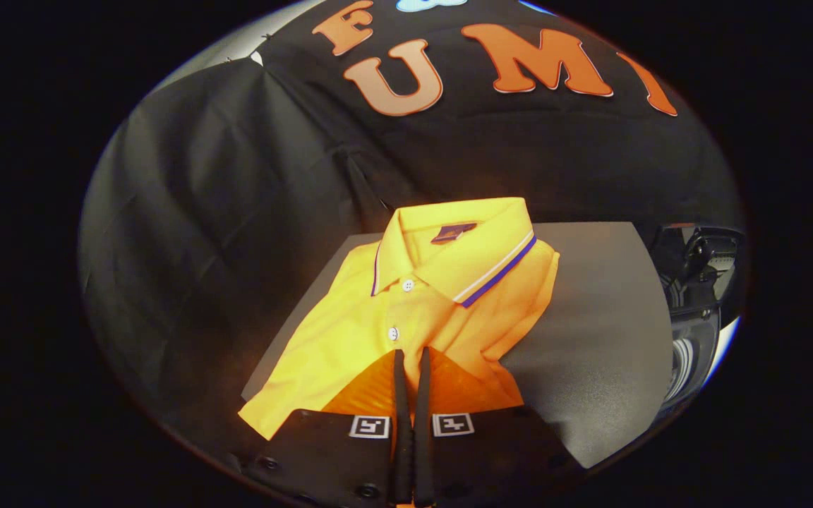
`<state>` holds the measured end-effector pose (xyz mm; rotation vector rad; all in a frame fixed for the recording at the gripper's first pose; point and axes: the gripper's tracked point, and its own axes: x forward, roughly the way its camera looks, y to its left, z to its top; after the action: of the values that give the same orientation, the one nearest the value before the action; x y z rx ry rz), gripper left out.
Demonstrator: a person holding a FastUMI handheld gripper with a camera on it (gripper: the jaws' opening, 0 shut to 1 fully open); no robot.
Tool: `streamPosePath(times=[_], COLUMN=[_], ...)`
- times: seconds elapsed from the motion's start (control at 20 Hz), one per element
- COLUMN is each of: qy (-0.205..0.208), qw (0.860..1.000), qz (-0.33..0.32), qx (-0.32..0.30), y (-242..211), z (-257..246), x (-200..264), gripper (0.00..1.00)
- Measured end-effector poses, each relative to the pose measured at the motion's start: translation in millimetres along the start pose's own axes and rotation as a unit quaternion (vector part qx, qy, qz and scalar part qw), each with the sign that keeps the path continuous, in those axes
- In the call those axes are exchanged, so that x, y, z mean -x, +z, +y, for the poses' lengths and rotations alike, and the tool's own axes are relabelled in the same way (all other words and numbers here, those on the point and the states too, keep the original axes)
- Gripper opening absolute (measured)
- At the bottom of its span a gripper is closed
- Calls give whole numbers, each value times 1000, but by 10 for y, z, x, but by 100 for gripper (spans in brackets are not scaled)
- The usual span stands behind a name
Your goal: Put the clothes into the washing machine and then close the washing machine lid.
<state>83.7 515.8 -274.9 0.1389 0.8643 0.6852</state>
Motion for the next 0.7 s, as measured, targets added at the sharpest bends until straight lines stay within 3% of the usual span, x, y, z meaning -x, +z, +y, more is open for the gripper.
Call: streamPosePath(times=[0.2, 0.45, 0.7], qy=[-2, 56, 77], qw=[993, 976, 957], qz=[-112, -206, -275], qx=[44, 41, 58], y=[96, 419, 671], z=[86, 461, 585], x=[121, 546, 1028], gripper=[8, 8, 8])
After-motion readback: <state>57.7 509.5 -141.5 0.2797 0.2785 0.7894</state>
